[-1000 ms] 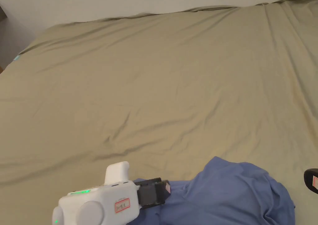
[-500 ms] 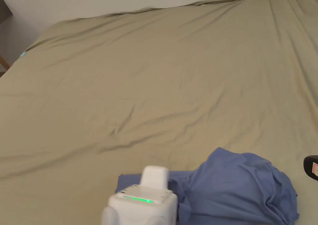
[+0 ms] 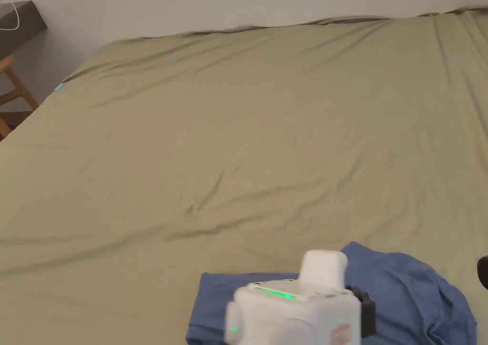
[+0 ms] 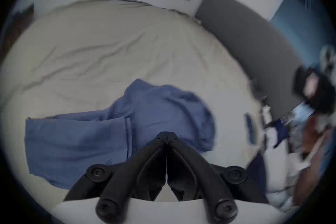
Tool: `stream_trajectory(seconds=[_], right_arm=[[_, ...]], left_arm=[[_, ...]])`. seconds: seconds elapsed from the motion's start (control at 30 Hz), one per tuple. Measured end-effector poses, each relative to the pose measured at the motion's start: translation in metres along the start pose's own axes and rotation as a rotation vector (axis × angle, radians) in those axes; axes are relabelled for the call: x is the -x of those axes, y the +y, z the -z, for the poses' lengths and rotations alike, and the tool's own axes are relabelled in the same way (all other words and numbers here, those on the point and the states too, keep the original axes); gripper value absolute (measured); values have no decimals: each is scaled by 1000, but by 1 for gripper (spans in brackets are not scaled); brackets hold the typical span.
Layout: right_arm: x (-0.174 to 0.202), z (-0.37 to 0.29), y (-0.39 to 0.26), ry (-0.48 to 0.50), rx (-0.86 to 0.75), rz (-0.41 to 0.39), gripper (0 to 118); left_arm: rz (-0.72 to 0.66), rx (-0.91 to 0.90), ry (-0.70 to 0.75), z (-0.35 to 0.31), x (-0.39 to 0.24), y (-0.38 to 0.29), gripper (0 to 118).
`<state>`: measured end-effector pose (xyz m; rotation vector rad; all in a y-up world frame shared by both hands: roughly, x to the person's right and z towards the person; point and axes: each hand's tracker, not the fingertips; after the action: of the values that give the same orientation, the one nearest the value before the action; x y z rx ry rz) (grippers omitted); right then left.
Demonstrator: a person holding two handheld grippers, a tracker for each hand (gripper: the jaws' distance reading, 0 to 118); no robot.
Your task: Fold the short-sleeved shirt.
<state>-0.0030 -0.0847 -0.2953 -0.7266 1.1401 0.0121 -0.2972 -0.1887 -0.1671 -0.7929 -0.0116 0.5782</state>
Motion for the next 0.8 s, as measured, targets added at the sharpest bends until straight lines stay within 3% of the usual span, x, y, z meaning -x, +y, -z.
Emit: stream_trajectory(seconds=[0.1, 0.13, 0.17, 0.2, 0.27, 0.47, 0.6, 0.7, 0.73, 0.77, 0.8], right_arm=[[1, -3, 2, 59, -16, -6, 3], [1, -4, 3, 91, -18, -10, 3], [2, -4, 2, 107, -24, -15, 3], [2, -4, 2, 119, -30, -22, 3], [3, -4, 3, 131, -33, -28, 3], [3, 5, 3, 86, -27, 1, 3], [5, 10, 4, 32, 0, -11, 3], [4, 13, 5, 18, 15, -2, 3], [4, 15, 4, 0, 21, 3, 3], [4, 16, 5, -16, 27, 1, 3], [4, 17, 5, -48, 38, 0, 3]], left_arm=[[-89, -95, -143, -58, 66, 14, 5], [-91, -95, -214, -75, 96, 15, 37], [-92, -65, -251, -87, 119, 16, 94], [-126, -12, -213, -95, 143, 15, 118], [-170, -55, -121, -102, 182, 17, 118], [-322, 100, 12, -74, 247, 2, 118], [-251, 142, -51, -49, 233, -6, 118], [-190, 103, 15, -45, 221, -3, 118], [-180, 93, 29, -46, 219, -1, 112], [-219, 93, 14, -47, 214, -2, 87], [-202, 78, 62, -50, 215, 0, 46]])
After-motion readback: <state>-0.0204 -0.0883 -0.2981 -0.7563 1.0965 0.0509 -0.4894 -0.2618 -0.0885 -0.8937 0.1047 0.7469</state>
